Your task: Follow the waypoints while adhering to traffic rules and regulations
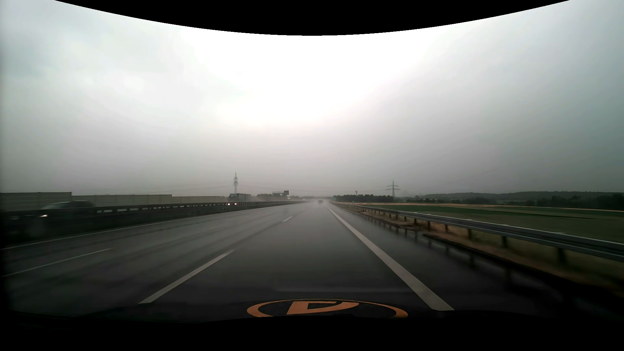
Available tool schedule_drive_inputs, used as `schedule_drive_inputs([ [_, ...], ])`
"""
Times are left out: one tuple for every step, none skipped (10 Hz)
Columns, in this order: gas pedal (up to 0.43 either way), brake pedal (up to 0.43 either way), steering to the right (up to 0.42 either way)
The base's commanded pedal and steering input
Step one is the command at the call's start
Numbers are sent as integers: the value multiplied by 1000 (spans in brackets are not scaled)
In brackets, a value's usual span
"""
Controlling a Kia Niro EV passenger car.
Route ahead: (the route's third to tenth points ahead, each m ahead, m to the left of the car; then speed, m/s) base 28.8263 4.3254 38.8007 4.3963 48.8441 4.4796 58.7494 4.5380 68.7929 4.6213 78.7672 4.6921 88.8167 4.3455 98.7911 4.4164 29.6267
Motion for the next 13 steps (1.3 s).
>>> schedule_drive_inputs([
  [220, 0, -1],
  [220, 0, -1],
  [220, 0, -1],
  [220, 0, -2],
  [220, 0, -2],
  [220, 0, -3],
  [169, 0, -2],
  [0, 0, -3],
  [0, 0, -3],
  [59, 0, -3],
  [118, 0, -3],
  [138, 0, -2],
  [157, 0, -1],
])
